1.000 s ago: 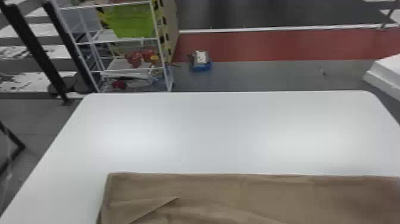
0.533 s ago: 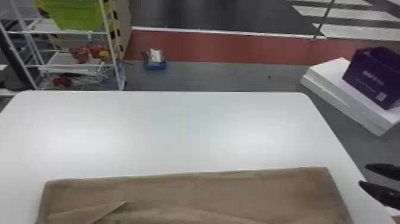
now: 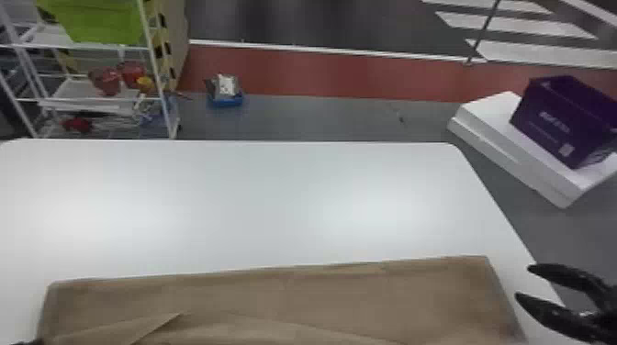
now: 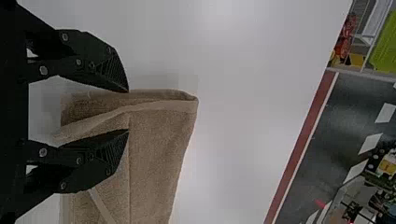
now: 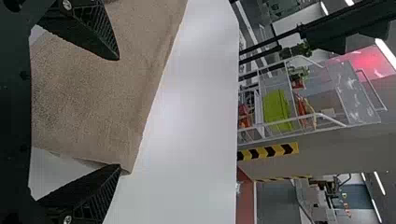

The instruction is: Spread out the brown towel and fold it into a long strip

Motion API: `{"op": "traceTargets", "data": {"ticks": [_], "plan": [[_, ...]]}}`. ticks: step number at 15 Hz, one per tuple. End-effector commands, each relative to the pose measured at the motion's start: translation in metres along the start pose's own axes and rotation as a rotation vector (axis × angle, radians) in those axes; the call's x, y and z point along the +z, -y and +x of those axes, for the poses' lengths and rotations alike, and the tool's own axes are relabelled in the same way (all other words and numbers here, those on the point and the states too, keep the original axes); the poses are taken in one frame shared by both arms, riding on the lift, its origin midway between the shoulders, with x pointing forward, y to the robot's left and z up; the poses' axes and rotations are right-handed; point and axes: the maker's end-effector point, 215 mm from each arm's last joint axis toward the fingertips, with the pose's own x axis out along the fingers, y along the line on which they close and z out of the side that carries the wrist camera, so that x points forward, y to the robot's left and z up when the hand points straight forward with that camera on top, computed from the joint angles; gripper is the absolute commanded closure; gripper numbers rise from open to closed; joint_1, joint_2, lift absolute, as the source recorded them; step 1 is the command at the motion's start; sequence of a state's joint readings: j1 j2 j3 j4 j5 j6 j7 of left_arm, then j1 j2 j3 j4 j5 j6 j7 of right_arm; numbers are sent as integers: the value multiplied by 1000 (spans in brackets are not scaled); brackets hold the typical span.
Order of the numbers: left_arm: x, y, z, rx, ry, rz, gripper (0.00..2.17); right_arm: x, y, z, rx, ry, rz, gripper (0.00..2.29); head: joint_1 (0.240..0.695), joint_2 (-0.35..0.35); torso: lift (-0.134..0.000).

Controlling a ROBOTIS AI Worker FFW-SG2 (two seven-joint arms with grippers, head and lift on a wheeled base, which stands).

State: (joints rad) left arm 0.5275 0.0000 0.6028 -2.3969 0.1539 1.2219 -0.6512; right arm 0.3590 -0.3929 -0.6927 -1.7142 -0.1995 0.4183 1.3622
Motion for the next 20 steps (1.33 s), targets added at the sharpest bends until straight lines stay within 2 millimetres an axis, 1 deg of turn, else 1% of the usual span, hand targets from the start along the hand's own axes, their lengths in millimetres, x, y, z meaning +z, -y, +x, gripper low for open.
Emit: {"op": "traceTargets", "data": {"ticks": [1,3,4,5,6,7,10,11,12,13,14,15,16,17,18,20], "plan": [[-7,-3,3,15,-22,-13,822,3,1,-3,-3,8,-7,66,695,-146,-123],[-6,-6,4,24,-23,-15,822,6,2,-5,-4,10,-11,66,695,-147,-123],[-9,-4,3,21,-32,-21,873,5,1,-4,-1,10,-9,66,695,-148,-123],[-17,-3,2,21,-61,-43,1119,4,-1,0,7,6,-8,66,695,-149,-123],[-23,-2,1,21,-80,-56,1507,0,-5,5,17,-3,-11,66,695,-150,-123],[-23,-1,1,21,-84,-61,1798,-4,-8,12,27,-18,-28,66,695,-150,-123],[-21,2,-1,28,-101,-79,1804,-18,-15,26,52,-54,-63,66,695,-138,-123],[-19,2,-2,29,-100,-80,1804,-20,-17,29,59,-55,-64,70,695,-125,-123],[-17,1,-1,33,-100,-84,1804,-18,-17,30,61,-47,-69,117,695,-118,-123],[-15,1,0,36,-98,-83,1801,-15,-18,31,65,-32,-69,252,695,-113,-123],[-14,0,0,39,-97,-83,1801,-13,-18,32,67,-30,-70,444,695,-105,-123],[-11,-1,0,43,-90,-80,1801,-13,-20,37,76,-32,-76,873,695,-100,-123],[-11,-1,1,43,-89,-79,1801,-17,-22,42,86,-42,-70,1480,695,-97,-123],[-9,-1,1,43,-87,-78,1801,-20,-23,46,92,-50,-91,1730,695,-90,-123],[-8,-2,2,44,-86,-81,1801,-27,-24,52,102,-69,-100,1875,695,-83,-123],[-6,-4,4,47,-82,-83,1801,-37,-26,58,117,-90,-118,1949,695,-62,-123]]}}
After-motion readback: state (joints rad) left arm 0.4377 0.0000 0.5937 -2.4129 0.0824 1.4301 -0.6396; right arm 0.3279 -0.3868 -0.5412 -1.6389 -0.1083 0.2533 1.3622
